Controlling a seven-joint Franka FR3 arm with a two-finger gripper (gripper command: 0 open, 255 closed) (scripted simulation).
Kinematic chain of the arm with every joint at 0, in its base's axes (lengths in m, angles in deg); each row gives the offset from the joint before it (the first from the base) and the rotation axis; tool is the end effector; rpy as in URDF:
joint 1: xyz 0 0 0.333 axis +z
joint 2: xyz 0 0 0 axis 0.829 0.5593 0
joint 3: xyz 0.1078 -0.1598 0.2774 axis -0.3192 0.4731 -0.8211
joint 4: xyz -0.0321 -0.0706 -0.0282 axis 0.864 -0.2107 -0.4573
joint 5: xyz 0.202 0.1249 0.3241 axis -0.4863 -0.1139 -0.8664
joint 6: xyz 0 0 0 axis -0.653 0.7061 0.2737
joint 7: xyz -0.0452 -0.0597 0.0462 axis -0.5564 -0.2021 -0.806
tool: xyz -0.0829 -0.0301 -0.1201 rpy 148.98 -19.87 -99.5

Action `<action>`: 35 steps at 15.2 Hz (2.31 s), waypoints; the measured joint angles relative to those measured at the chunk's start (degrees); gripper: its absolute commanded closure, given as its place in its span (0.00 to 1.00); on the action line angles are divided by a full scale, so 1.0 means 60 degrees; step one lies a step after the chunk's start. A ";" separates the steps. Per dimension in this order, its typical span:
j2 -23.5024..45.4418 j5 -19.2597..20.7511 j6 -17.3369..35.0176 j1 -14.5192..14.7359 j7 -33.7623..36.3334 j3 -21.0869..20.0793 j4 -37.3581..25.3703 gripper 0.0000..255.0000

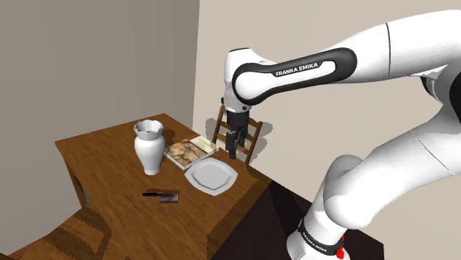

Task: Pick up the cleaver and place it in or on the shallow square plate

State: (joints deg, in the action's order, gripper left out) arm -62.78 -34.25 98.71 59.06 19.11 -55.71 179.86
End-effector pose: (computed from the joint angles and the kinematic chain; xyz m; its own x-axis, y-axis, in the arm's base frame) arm 0.3619 0.0372 0.4077 0.9587 0.2238 -0.1757 0.2231 -0.9745 -0.0242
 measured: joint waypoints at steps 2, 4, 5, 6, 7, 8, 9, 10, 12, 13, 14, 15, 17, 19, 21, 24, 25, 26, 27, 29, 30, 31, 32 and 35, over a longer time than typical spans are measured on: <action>0.0752 0.0044 0.0740 0.0063 -0.0227 -0.0018 -0.0111 0.00; 0.1382 0.0094 0.1395 0.0115 -0.0469 -0.0023 -0.0184 0.00; 0.1672 0.0118 0.1735 0.0141 -0.0589 -0.0027 -0.0182 0.00; 0.2099 0.0119 0.2144 0.0199 -0.0633 -0.0083 -0.0250 0.00; 0.2378 0.0139 0.2399 0.0231 -0.0733 -0.0101 -0.0330 0.00; 0.2805 0.0170 0.2795 0.0256 -0.0834 -0.0119 -0.0402 0.00; 0.3128 0.0209 0.3061 0.0263 -0.0963 -0.0115 -0.0515 0.00; 0.3501 0.0238 0.3409 0.0301 -0.1028 -0.0151 -0.0587 0.00; 0.4237 0.0309 0.3999 0.0363 -0.1181 -0.0211 -0.0844 0.00; 0.4613 0.0349 0.4247 0.0408 -0.1218 -0.0257 -0.1025 0.00; 0.5004 0.0396 0.4468 0.0434 -0.1296 -0.0282 -0.1247 0.00; 0.5315 0.0442 0.4645 0.0458 -0.1374 -0.0306 -0.1431 0.00; 0.5996 0.0562 0.5132 0.0512 -0.1505 -0.0353 -0.1720 0.00; 0.6762 0.0700 0.5485 0.0582 -0.1611 -0.0395 -0.2230 0.00; 0.7545 0.0856 0.5821 0.0676 -0.1688 -0.0437 -0.2777 0.00; 0.8494 0.1073 0.6217 0.0810 -0.1837 -0.0487 -0.3476 0.00; 0.8845 0.1145 0.6305 0.0853 -0.1899 -0.0495 -0.3787 0.00; 0.9222 0.1228 0.6440 0.0910 -0.1941 -0.0498 -0.4077 0.00; 0.9672 0.1317 0.6559 0.0980 -0.1980 -0.0496 -0.4459 0.00; 1.0368 0.1454 0.6659 0.1078 -0.2114 -0.0506 -0.5143 0.00; 1.0670 0.1516 0.6681 0.1146 -0.2163 -0.0520 -0.5470 0.00; 1.1006 0.1589 0.6757 0.1231 -0.2193 -0.0524 -0.5781 0.00; 1.1383 0.1652 0.6783 0.1269 -0.2288 -0.0529 -0.6178 0.00; 1.1931 0.1752 0.6931 0.1395 -0.2329 -0.0522 -0.6640 0.00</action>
State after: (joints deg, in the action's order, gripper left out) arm 8.80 -23.74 140.30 67.43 5.14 -58.84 140.03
